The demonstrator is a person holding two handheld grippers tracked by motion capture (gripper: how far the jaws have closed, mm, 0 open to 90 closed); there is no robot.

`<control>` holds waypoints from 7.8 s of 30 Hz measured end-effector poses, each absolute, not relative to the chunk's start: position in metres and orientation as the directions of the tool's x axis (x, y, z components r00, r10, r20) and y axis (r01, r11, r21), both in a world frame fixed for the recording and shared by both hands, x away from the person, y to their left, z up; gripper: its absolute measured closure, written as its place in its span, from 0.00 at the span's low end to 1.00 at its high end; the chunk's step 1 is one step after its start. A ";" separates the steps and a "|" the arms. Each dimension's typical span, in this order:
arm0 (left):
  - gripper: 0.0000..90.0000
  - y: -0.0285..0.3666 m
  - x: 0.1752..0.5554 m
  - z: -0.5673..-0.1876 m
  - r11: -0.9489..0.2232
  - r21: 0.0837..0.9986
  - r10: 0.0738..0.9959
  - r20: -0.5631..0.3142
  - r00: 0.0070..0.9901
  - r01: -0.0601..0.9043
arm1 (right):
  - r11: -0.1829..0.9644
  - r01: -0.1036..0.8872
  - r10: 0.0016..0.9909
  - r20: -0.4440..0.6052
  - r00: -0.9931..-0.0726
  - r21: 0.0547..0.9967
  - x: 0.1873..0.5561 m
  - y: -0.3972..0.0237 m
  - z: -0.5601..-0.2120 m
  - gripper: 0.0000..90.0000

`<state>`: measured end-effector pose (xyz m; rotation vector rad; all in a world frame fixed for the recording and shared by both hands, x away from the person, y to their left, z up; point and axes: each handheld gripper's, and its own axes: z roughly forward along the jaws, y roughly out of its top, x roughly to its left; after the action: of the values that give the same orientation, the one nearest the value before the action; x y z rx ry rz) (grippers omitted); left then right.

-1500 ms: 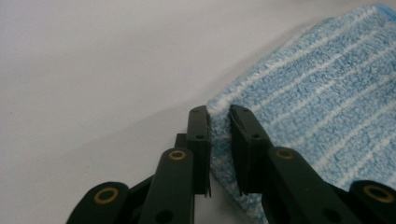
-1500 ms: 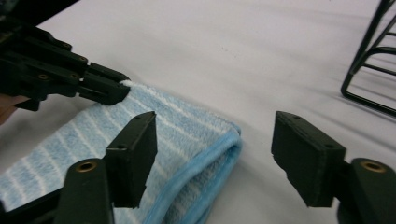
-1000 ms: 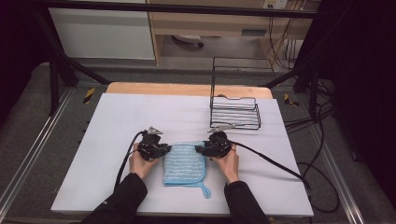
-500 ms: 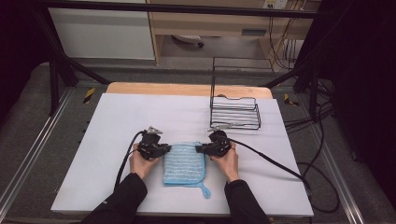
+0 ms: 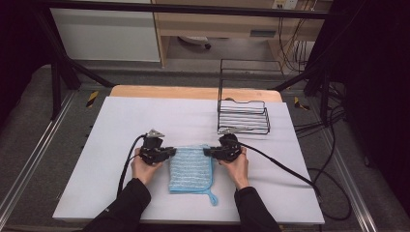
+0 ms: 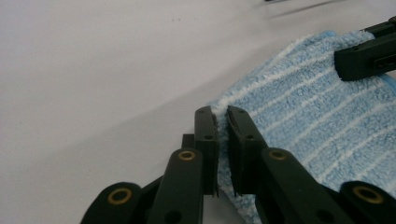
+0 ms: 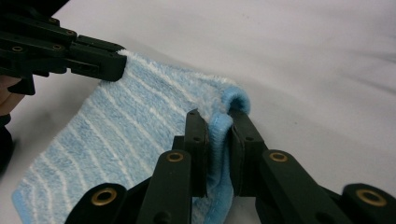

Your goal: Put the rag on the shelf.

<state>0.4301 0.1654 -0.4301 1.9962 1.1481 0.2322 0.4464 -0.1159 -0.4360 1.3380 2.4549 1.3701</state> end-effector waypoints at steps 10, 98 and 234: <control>0.92 0.170 0.418 -0.412 -0.253 0.759 0.772 -0.216 0.598 0.600 | 0.211 0.617 0.678 0.341 -0.651 0.758 0.432 -0.119 -0.422 0.89; 0.91 0.099 0.400 -0.295 -0.073 0.960 0.707 -0.140 0.693 0.269 | -0.013 0.228 0.777 0.153 -0.611 0.974 0.373 -0.194 -0.294 0.89; 0.91 0.011 0.532 -0.205 0.010 0.996 0.699 -0.070 0.712 0.088 | -0.077 0.001 0.865 0.068 -0.498 0.997 0.501 -0.269 -0.201 0.88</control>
<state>0.5324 0.0113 -0.2047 1.5082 0.6754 0.5381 0.5011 -0.2692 -0.2009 0.9585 1.5307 1.6521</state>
